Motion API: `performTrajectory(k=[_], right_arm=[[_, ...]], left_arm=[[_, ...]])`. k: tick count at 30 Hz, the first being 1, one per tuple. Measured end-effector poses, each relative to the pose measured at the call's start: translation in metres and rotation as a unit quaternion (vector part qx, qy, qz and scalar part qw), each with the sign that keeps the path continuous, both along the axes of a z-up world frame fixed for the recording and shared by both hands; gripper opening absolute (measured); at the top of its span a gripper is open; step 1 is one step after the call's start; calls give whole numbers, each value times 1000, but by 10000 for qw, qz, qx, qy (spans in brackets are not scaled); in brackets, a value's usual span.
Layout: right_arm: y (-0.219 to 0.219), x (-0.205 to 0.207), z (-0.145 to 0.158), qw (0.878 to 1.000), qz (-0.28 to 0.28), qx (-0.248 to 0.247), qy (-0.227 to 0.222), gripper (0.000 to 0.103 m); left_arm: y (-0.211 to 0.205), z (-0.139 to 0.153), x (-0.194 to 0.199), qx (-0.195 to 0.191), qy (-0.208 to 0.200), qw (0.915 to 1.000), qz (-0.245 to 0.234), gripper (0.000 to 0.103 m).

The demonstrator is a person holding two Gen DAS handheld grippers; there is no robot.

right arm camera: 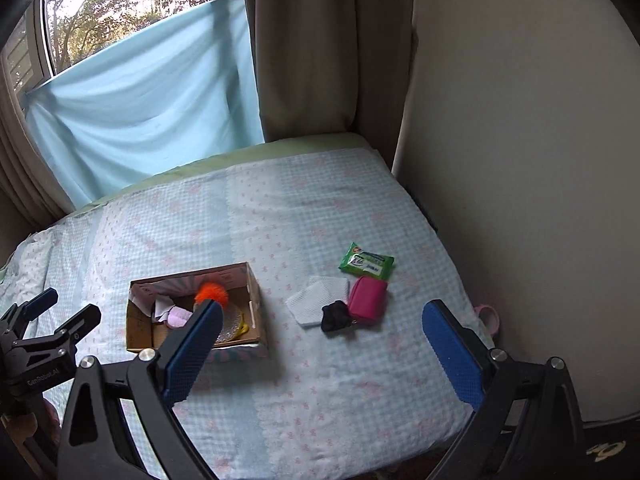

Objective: Organize soft objects
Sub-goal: 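Withdraw both tools from the box toward the remaining items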

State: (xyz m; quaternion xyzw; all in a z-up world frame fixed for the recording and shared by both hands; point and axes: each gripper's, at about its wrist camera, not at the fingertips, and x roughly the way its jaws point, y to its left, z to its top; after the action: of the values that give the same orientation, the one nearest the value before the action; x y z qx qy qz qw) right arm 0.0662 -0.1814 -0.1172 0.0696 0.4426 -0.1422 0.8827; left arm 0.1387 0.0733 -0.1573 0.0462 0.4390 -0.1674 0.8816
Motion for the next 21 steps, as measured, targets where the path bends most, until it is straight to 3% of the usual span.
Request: performTrajectory(k=[4,11,21], right_arm=[[-48,7,-8,9996,239,108,-46,100],[-116,36,-47,9967,762,213,171,100],[-166,76,-114,9945,625,700,473,100]], left_arm=[[-38,-4,-3,-37,33,9998,186,103],[-114,-28,-5,-146,232,9954,919,103],[-185,-84,-10,-286,724,9891,1252,103]])
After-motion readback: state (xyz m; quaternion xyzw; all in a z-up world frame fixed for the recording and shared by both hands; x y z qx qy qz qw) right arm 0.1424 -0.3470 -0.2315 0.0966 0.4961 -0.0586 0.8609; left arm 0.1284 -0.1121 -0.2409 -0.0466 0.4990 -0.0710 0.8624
